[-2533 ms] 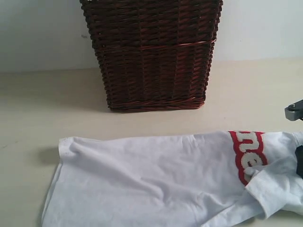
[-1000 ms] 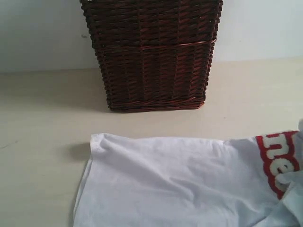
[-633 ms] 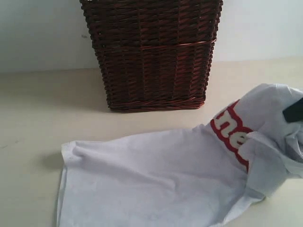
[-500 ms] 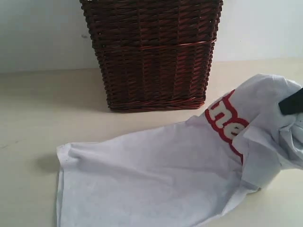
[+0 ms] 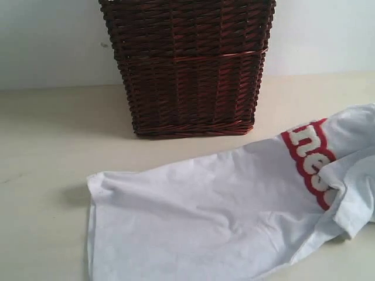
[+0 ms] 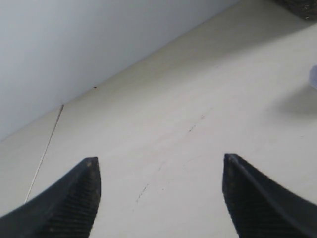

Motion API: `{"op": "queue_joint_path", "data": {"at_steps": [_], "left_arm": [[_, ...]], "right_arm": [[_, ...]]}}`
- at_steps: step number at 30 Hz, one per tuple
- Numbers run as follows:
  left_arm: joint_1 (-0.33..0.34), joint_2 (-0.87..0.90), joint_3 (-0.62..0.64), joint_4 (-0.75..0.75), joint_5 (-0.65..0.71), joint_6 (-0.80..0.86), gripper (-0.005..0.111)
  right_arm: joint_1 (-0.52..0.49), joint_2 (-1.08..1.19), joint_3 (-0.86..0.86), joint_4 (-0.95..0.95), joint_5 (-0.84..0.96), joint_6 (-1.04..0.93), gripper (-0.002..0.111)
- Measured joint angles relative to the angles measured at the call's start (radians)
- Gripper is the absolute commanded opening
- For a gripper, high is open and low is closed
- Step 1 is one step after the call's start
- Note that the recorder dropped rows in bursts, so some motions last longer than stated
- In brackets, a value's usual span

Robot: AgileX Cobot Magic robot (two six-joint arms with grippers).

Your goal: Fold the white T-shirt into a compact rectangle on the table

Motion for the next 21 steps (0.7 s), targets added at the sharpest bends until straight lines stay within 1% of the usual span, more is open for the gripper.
{"op": "queue_joint_path", "data": {"at_steps": [4,6,10,14,17,21], "left_arm": [[0.000,0.000,0.000,0.000,0.000,0.000,0.067],[0.000,0.000,0.000,0.000,0.000,0.000,0.067],[0.000,0.000,0.000,0.000,0.000,0.000,0.067],[0.000,0.000,0.000,0.000,0.000,0.000,0.067],[0.000,0.000,0.000,0.000,0.000,0.000,0.067],[0.000,0.000,0.000,0.000,0.000,0.000,0.067]], "right_arm": [[0.000,0.040,0.000,-0.127,-0.122,0.095,0.000],[0.000,0.063,0.000,-0.182,-0.144,0.118,0.000],[0.000,0.106,0.000,-0.289,-0.136,0.150,0.000],[-0.005,0.138,0.000,-0.434,-0.097,0.205,0.000],[-0.037,0.147,0.000,-0.489,-0.097,0.229,0.000],[-0.119,0.153,0.000,-0.529,-0.119,0.223,0.000]]}}
